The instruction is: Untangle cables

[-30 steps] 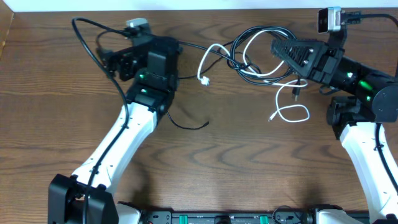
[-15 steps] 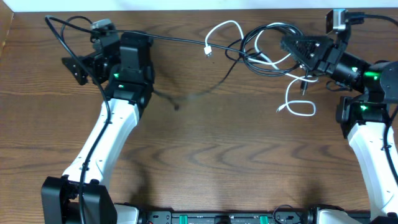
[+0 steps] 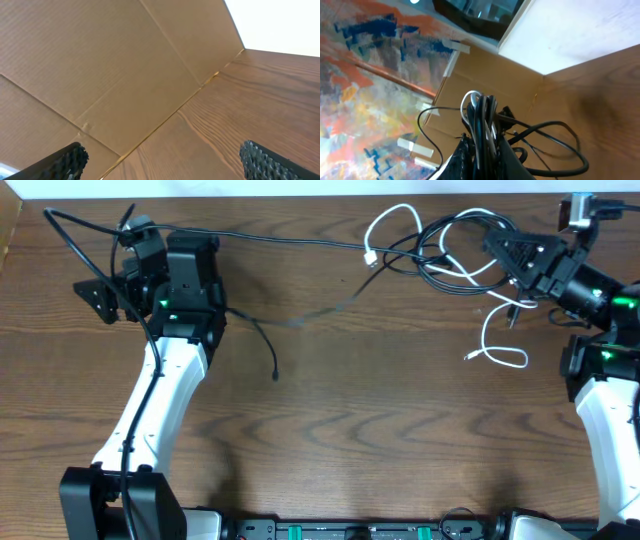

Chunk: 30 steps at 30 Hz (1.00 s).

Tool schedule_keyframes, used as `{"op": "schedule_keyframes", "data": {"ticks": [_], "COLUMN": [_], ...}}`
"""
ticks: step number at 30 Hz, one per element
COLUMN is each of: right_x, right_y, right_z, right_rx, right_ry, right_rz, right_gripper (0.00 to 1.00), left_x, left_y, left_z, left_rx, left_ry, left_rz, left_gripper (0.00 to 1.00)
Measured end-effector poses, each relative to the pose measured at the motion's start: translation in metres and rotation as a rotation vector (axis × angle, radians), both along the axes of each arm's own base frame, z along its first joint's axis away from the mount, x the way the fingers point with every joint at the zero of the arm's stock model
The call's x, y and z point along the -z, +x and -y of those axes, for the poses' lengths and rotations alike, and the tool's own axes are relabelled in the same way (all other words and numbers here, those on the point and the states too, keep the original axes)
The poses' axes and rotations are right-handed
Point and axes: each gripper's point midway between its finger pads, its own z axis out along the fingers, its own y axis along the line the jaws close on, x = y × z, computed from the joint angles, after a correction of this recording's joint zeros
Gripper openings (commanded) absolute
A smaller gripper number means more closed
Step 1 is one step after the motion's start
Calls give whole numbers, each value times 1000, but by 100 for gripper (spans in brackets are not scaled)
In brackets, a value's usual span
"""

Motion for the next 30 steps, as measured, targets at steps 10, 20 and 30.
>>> {"op": "schedule_keyframes", "data": {"ticks": [10, 20, 30], "right_x": [1, 3, 3], "right_y": [1, 1, 2], "right_z": [14, 27, 29], "right_rx": [24, 49, 57], "right_ry": [-10, -22, -20], "right_rz": [-1, -1, 0], "right_gripper": [1, 1, 1], "left_x": [0, 2, 81], "left_y": [-14, -24, 35], "left_z": [-34, -57, 41], "left_rx": [-90, -143, 476], "left_ry": [0, -5, -300], "left_rz": [0, -9, -308], "left_gripper": [98, 89, 91]}}
